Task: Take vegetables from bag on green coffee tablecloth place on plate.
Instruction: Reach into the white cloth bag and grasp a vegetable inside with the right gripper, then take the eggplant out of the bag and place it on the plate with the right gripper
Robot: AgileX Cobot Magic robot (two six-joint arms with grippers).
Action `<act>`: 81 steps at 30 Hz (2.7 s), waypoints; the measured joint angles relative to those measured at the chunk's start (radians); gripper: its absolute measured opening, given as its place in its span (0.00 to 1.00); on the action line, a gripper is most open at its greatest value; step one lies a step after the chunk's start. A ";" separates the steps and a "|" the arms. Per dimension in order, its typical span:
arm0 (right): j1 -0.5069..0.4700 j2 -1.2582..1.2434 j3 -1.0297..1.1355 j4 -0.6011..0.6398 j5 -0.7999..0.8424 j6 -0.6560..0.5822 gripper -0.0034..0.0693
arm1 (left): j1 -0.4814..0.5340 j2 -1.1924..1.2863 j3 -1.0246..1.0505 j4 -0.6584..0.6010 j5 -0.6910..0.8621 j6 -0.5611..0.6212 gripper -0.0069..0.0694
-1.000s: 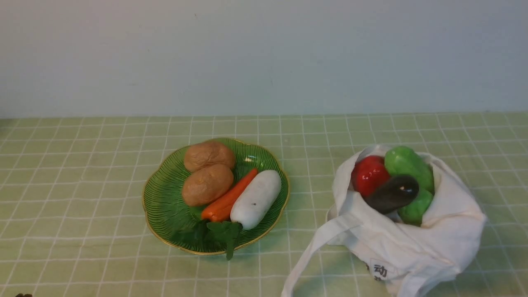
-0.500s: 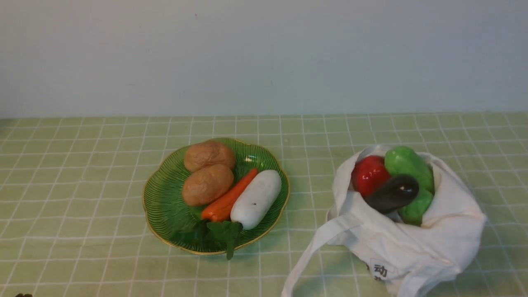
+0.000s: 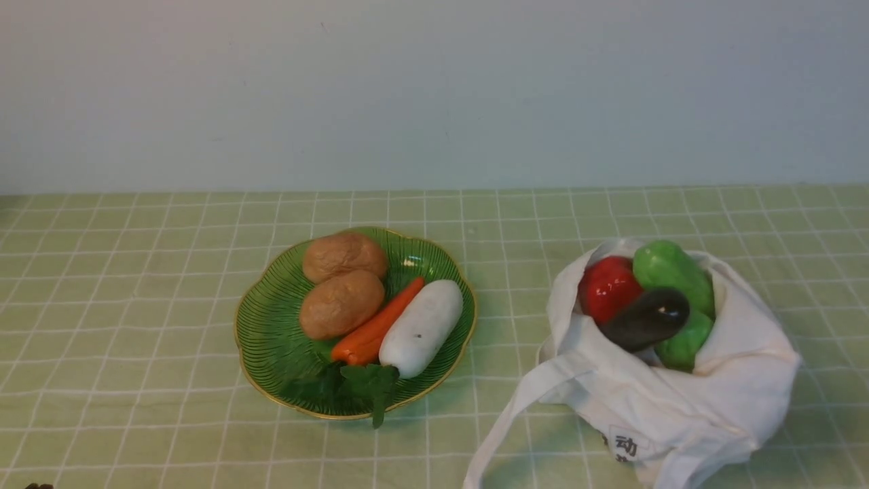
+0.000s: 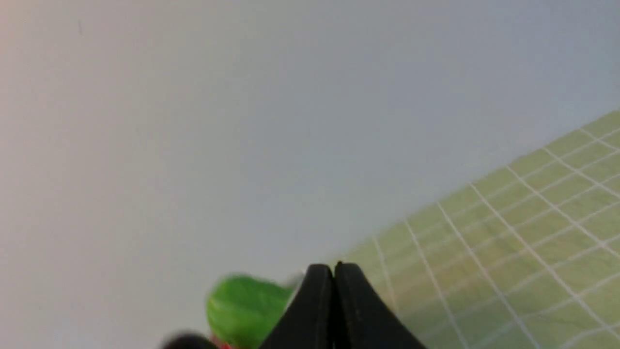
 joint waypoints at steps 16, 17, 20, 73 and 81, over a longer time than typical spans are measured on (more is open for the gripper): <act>0.015 0.000 -0.055 0.157 -0.118 -0.032 0.03 | 0.000 0.000 0.000 0.000 0.000 0.000 0.08; 0.015 0.002 -0.062 0.148 -0.111 -0.033 0.03 | 0.000 0.000 0.000 0.000 0.000 0.000 0.08; 0.044 0.110 -0.233 0.009 0.062 -0.044 0.03 | 0.000 0.000 0.000 0.000 0.000 0.000 0.08; 0.285 1.309 -0.978 -0.119 0.715 -0.454 0.56 | 0.000 0.000 0.000 0.000 0.000 0.000 0.08; 0.285 1.144 -1.020 -0.070 0.737 -0.424 0.56 | 0.000 0.000 0.000 0.000 0.000 0.000 0.08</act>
